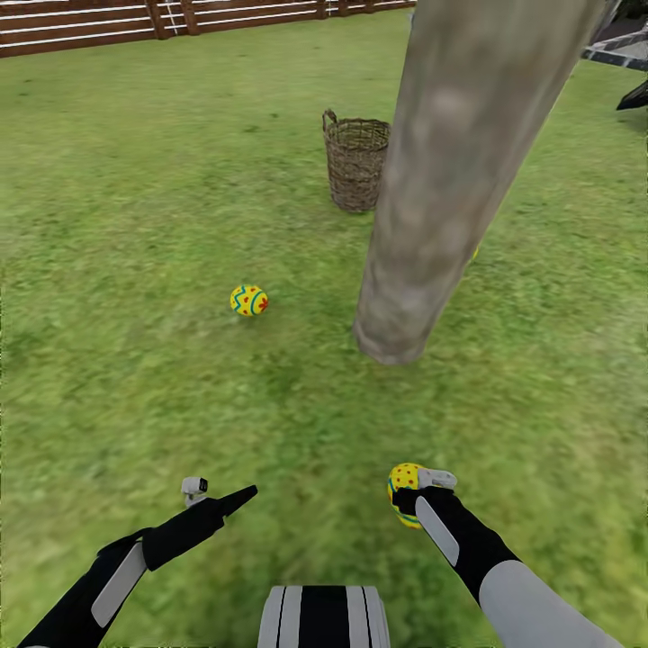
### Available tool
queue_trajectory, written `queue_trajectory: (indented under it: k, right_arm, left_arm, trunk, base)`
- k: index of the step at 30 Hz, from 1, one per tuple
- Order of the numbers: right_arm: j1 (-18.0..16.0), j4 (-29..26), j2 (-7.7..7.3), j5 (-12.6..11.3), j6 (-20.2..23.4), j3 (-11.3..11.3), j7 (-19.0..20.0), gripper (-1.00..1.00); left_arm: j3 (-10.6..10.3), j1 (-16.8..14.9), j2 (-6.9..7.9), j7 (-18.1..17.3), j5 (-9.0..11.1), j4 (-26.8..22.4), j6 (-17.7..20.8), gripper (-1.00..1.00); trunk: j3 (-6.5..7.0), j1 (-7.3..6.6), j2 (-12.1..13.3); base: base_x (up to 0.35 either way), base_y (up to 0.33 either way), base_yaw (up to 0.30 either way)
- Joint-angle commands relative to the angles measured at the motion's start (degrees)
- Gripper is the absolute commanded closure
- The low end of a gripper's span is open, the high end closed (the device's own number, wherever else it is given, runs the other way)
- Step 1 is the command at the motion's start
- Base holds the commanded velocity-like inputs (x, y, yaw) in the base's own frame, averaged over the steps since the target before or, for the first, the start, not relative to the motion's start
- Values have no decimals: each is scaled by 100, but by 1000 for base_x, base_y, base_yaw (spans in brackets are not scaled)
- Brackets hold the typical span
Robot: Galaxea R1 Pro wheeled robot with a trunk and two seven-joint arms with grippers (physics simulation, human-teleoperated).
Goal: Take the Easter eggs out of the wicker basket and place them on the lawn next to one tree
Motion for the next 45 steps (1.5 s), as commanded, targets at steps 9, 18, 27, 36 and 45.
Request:
queue_trajectory:
  k: [9, 18, 27, 36, 45]
  right_arm:
    - [-3, -10, -9, -58, 14, 41, -56, -100]
    - [-3, -10, -15, -57, 14, 39, -56, -100]
    - [-3, -10, -20, -57, 18, 37, -56, -100]
    - [-2, -76, -104, -62, 23, 36, -56, -100]
    - [-3, -89, -105, -63, 23, 37, -56, -100]
  left_arm:
    - [-27, -2, 1, 5, 56, 1, 58, -100]
    - [-33, -1, -3, 17, 56, 1, 51, -100]
    - [-8, -2, -118, 68, 41, 1, 51, -100]
    - [36, -3, -124, 78, 47, 2, 71, -100]
    - [36, -5, -124, 74, 47, 1, 86, -100]
  trunk:
    - [63, -2, -1]
    - [312, -103, 165]
    - [540, -300, 526]
    - [768, -498, 887]
    - [1005, -696, 1248]
  base:
    - [-89, 0, 0]
    - [0, 0, 0]
    - [0, 0, 0]
    - [0, 0, 0]
    - [-1, 0, 0]
